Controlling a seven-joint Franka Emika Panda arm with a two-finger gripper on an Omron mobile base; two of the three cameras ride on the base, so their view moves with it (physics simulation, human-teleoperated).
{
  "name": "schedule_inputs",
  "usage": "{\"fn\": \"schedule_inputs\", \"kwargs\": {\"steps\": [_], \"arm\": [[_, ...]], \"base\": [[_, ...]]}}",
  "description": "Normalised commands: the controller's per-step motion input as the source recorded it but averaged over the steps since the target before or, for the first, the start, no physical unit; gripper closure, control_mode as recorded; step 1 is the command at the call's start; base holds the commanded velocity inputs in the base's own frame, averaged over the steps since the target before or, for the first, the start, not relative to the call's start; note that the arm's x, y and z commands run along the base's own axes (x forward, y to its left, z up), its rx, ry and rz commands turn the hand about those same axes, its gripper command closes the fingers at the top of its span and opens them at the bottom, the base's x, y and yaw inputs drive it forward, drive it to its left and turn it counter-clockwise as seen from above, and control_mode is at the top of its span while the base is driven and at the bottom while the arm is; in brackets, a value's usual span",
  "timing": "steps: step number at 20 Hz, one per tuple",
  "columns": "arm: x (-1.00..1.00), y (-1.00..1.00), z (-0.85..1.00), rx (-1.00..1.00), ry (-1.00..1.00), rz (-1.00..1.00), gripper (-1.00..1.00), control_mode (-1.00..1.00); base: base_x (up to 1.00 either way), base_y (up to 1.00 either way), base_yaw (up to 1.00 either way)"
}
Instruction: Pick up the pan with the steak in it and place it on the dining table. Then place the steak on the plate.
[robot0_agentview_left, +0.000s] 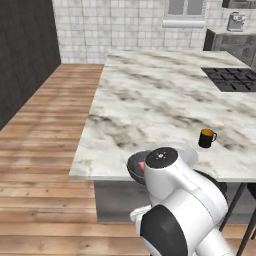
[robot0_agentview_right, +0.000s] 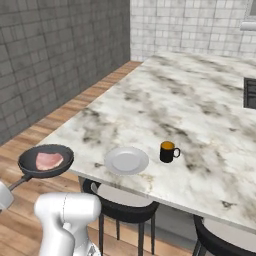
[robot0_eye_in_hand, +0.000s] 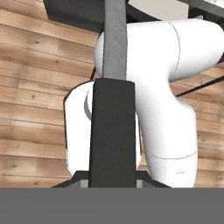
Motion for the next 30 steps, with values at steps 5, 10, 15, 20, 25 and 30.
{"fn": "schedule_inputs", "kwargs": {"steps": [5, 10, 15, 20, 25, 30], "arm": [[0.00, 0.00, 0.00, 0.00, 0.00, 0.00, 1.00, 1.00], [0.00, 0.00, 0.00, 0.00, 0.00, 0.00, 1.00, 1.00], [0.00, 0.00, 0.00, 0.00, 0.00, 0.00, 1.00, 1.00], [0.00, 0.00, 0.00, 0.00, 0.00, 0.00, 1.00, 1.00], [0.00, 0.00, 0.00, 0.00, 0.00, 0.00, 1.00, 1.00], [0.00, 0.00, 0.00, 0.00, 0.00, 0.00, 1.00, 1.00]], "base": [[0.01, 0.17, -0.08], [-0.09, 0.14, -0.17], [-0.10, 0.10, -0.06], [-0.01, 0.58, -0.11], [-0.02, 0.49, -0.12], [0.38, 0.06, -0.03]]}}
